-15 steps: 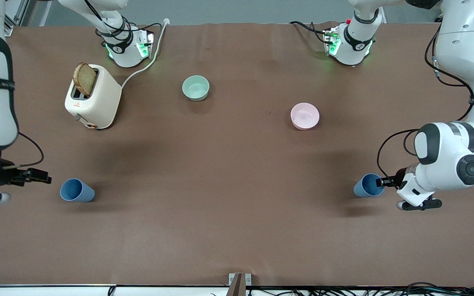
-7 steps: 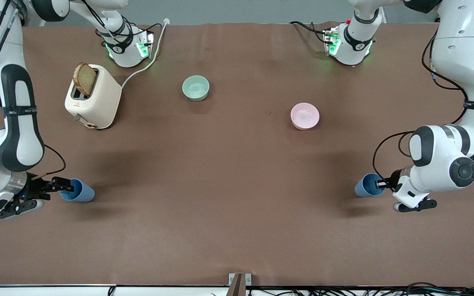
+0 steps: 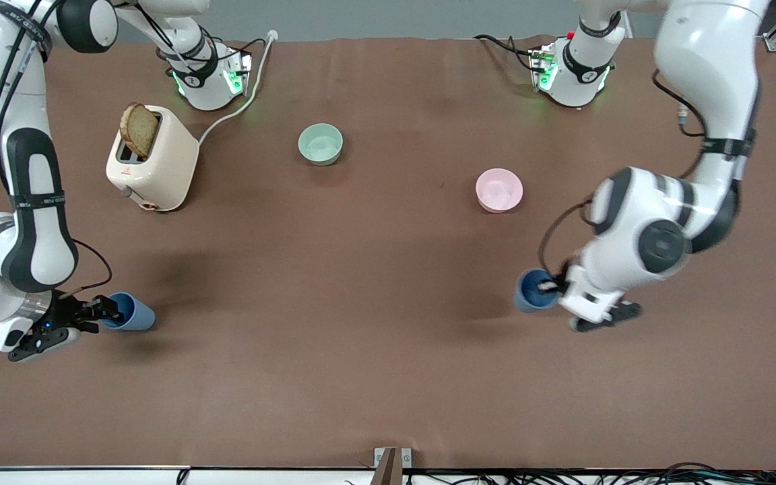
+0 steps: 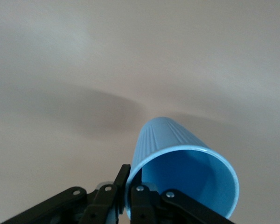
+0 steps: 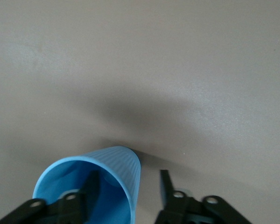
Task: Stack blue cups with both arms
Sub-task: 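Carry the blue cup with the left gripper to mid-table and set it down, then open and withdraw the left gripper while the right gripper carries its cup over, then lower the held blue cup into the standing blue cup with the right gripper, then open the right gripper to release the nested blue cup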
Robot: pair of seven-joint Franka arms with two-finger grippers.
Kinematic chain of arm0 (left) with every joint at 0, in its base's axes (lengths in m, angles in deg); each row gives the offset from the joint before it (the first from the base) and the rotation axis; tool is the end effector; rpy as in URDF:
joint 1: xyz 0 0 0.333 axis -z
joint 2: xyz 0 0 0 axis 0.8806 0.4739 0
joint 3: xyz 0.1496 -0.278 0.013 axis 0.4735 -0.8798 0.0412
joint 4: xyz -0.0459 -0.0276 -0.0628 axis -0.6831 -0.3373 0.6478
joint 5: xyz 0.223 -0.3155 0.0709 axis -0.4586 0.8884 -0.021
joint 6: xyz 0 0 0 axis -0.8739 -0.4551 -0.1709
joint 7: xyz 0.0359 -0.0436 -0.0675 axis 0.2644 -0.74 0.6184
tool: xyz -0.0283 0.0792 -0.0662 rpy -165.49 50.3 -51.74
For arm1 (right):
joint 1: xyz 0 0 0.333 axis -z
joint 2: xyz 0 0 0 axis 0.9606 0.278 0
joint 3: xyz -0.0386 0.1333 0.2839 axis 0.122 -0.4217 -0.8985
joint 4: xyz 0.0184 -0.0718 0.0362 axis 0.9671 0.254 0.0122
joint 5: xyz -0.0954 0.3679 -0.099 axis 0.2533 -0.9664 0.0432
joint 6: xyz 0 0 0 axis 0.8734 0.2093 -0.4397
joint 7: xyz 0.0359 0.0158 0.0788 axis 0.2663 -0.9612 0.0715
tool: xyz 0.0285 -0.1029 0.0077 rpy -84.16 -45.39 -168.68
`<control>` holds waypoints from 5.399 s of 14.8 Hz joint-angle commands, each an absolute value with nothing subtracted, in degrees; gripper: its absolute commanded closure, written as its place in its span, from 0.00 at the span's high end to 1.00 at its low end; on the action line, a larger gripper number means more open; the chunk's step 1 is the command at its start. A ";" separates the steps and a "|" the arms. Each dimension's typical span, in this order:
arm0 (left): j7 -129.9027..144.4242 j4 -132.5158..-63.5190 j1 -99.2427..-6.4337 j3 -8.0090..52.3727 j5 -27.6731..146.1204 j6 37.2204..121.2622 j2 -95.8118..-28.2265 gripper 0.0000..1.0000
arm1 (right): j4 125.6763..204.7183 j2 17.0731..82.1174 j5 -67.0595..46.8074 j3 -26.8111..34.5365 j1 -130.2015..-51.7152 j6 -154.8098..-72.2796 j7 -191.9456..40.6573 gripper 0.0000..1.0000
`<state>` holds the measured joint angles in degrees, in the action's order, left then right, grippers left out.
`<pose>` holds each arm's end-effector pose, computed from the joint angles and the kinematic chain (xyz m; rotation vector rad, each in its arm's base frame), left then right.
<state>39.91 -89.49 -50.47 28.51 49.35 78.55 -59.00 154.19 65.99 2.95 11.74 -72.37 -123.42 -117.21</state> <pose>0.6323 -0.2496 0.3463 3.0573 0.4521 -0.1344 0.6925 -0.1414 0.2527 -2.9213 -0.5328 -0.1226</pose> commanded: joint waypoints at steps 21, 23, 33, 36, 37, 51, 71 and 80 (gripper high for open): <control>69.30 -80.57 -35.06 29.61 46.36 84.81 -54.39 1.00 | 154.07 40.37 17.32 -10.79 -74.91 -106.91 -47.99 0.01; 59.74 -80.57 -40.07 28.91 47.06 77.51 -60.28 1.00 | 154.15 40.54 18.88 -17.02 -74.91 -108.39 -38.05 0.01; 26.74 -80.48 -57.75 29.34 46.46 58.87 -79.63 1.00 | 159.25 43.88 39.77 -37.34 -76.85 -119.83 -3.16 0.00; 17.28 -80.57 -59.68 29.96 46.71 55.42 -84.37 1.00 | 159.16 48.36 48.32 -39.46 -79.65 -122.81 6.44 0.00; 14.37 -80.66 -59.86 30.13 46.54 54.29 -85.52 1.00 | 159.08 49.41 50.78 -39.73 -80.79 -122.90 8.56 0.01; 3.98 -94.28 -59.70 34.53 49.35 47.25 -99.33 1.00 | 159.25 59.71 64.95 -41.58 -87.75 -126.86 23.78 0.01; 4.24 -89.71 -60.13 34.62 49.00 45.84 -96.08 1.00 | 159.25 58.56 67.59 -41.31 -85.81 -126.07 22.90 0.02; 4.15 -89.80 -60.13 34.71 48.91 45.75 -96.08 1.00 | 159.78 61.99 70.39 -40.17 -87.22 -127.47 23.25 0.03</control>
<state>4.28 -90.93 -60.12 34.59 49.09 46.79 -96.41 159.35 61.01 67.78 -40.56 -87.03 -126.23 22.26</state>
